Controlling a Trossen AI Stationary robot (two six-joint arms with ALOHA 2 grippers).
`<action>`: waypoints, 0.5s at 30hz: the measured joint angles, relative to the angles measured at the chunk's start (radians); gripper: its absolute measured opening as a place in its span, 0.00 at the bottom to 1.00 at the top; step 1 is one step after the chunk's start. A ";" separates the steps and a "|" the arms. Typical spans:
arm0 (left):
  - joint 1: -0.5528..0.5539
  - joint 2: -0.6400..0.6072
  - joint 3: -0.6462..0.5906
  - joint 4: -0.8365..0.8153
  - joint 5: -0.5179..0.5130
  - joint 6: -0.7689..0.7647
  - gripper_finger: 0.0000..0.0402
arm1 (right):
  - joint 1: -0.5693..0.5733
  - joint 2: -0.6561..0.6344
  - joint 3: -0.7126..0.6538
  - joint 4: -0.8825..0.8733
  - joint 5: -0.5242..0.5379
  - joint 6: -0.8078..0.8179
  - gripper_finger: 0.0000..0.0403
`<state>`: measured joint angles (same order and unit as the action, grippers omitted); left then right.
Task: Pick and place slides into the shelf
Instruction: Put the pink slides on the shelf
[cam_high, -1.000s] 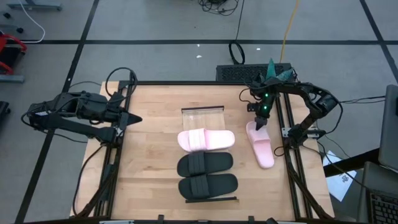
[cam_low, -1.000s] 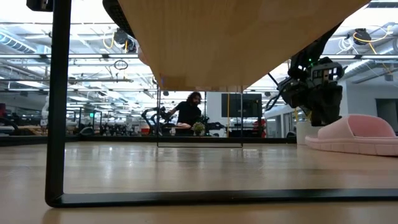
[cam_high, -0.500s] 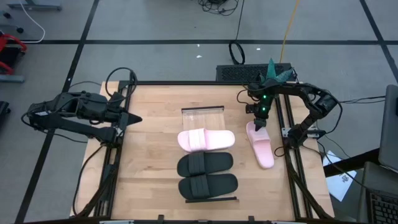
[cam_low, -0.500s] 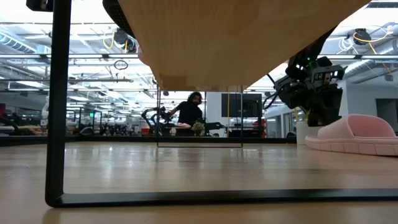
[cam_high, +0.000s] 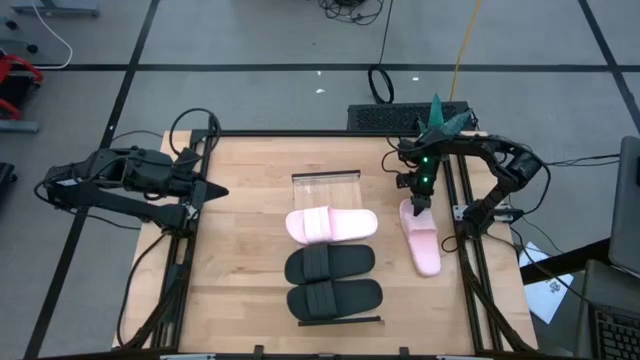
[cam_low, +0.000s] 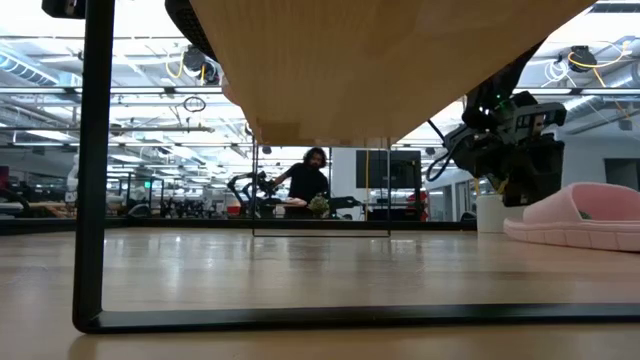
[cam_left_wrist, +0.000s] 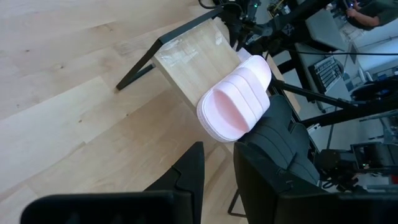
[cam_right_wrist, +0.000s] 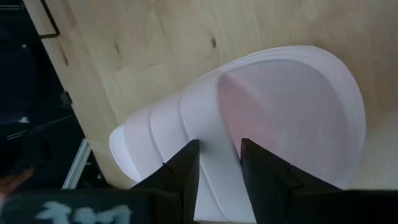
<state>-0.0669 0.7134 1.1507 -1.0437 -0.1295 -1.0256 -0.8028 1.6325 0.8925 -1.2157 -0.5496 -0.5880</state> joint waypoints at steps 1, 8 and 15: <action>0.000 0.000 0.000 0.000 0.000 0.000 0.21 | 0.000 0.000 0.000 -0.001 -0.001 0.000 0.27; 0.000 0.000 0.000 0.000 0.000 0.000 0.21 | 0.000 0.000 0.000 -0.007 -0.003 0.000 0.21; 0.000 0.000 0.000 0.000 0.002 0.003 0.21 | 0.003 0.000 -0.001 -0.016 -0.002 -0.025 0.06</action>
<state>-0.0669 0.7135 1.1508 -1.0436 -0.1278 -1.0224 -0.7994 1.6325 0.8917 -1.2320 -0.5514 -0.6128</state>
